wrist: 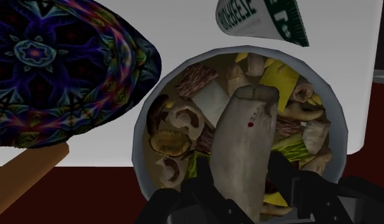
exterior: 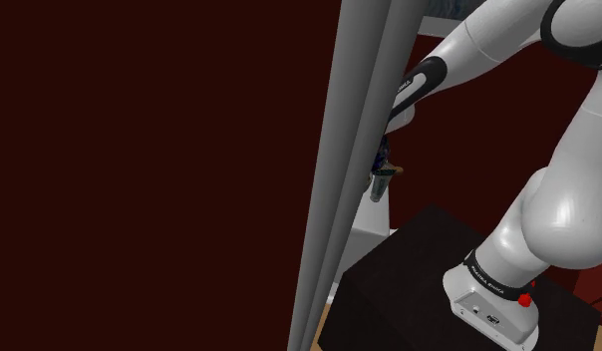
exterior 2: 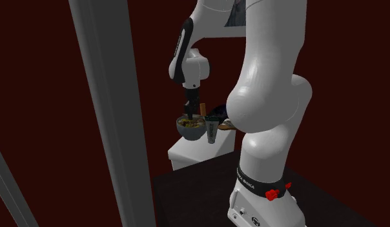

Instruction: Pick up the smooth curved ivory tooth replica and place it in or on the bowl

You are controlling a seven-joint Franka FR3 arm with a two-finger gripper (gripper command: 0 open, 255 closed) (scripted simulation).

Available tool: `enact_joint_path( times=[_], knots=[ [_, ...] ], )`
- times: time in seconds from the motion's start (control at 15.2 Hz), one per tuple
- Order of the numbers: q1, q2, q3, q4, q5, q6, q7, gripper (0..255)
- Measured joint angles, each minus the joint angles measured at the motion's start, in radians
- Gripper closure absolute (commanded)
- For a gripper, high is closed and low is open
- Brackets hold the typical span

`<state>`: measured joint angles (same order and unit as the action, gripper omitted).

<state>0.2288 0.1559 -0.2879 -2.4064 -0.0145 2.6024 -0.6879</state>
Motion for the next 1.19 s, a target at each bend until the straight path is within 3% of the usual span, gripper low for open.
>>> enact_joint_path(
  times=[0.33, 0.4, 0.79, 1.19],
  knots=[
    [-0.001, 0.004, -0.001, -0.001, 0.002, 0.005, -0.002, 255],
    [-0.002, 0.004, -0.001, -0.001, 0.002, 0.005, -0.002, 0],
    [-0.001, 0.006, 0.000, 0.000, 0.003, 0.006, -0.002, 0],
    [0.010, -0.105, -0.010, 0.013, -0.045, -0.113, 0.030, 0]
  ],
)
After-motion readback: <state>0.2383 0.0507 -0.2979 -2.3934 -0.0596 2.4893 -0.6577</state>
